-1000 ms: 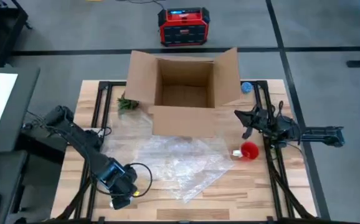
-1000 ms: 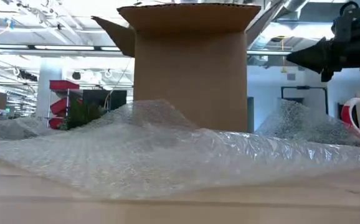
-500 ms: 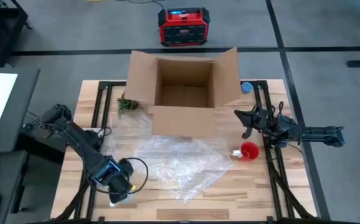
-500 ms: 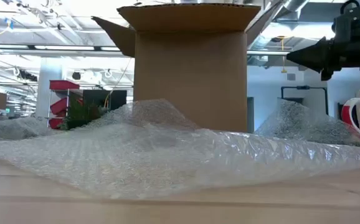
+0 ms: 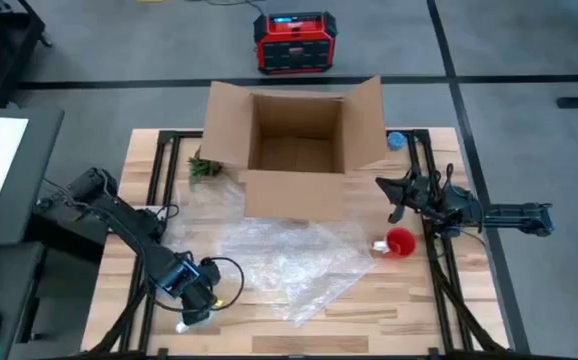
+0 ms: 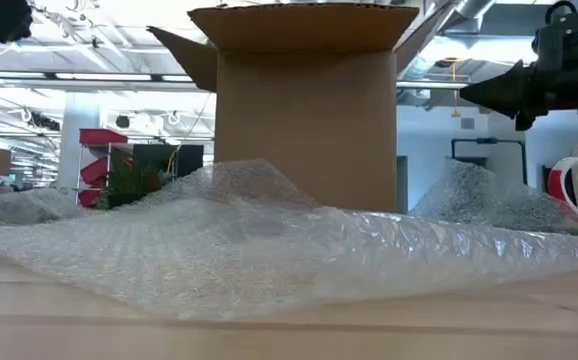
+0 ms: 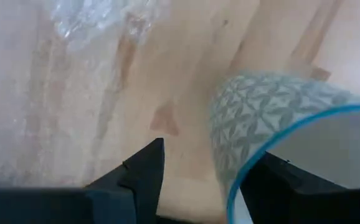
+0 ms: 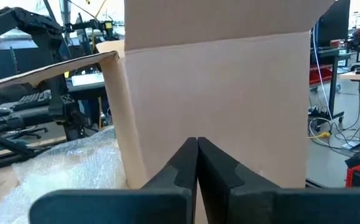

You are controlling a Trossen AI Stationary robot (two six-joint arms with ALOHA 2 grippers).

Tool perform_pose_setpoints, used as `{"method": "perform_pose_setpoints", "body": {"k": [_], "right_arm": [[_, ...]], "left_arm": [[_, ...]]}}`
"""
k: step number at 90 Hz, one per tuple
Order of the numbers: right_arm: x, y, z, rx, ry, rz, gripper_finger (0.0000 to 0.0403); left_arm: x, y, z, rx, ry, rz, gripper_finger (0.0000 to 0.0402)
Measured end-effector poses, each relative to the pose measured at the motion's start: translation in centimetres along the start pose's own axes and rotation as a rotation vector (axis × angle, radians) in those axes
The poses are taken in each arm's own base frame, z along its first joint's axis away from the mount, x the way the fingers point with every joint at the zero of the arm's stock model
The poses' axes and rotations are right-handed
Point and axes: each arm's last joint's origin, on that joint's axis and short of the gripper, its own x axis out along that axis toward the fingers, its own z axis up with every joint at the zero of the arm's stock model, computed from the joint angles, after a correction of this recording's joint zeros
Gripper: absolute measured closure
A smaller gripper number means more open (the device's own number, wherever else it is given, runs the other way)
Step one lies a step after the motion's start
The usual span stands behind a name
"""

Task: Wrap mug
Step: Prepare the blue patterned mug

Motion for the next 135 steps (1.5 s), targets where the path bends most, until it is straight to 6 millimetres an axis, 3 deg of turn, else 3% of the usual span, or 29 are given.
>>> {"method": "perform_pose_setpoints", "body": {"k": [18,28,52,63,79,97,116,135], "right_arm": [[0.0,0.0,0.0,0.0,-0.001,0.0,0.0403],[0.0,0.0,0.0,0.0,0.0,0.0,0.0403],[0.0,0.0,0.0,0.016,-0.001,0.0,0.0403],[0.0,0.0,0.0,0.016,0.0,0.0,0.0403],[0.0,0.1,0.4,0.096,-0.033,0.023,0.0403],[-0.3,1.4,1.8,0.093,-0.036,0.383,0.0403],[-0.6,2.8,2.7,0.043,-0.021,0.494,0.0403],[-0.2,4.8,3.3,-0.032,0.064,0.553,0.0403]], "left_arm": [[0.6,-0.1,1.2,0.034,-0.053,-0.082,0.0385],[-0.5,-0.4,2.5,0.061,-0.126,-0.103,0.0395],[-7.5,-2.0,6.5,0.138,-0.424,-0.195,0.0399],[-9.2,-2.2,8.1,0.129,-0.53,-0.248,0.0399],[-7.3,-2.9,8.4,0.184,-0.392,-0.184,0.04],[-5.7,-3.8,9.9,0.251,-0.365,-0.243,0.0401],[-4.7,-3.1,9.9,0.182,-0.245,-0.191,0.0401],[-3.3,-3.0,12.7,0.073,-0.231,-0.251,0.0401]]}}
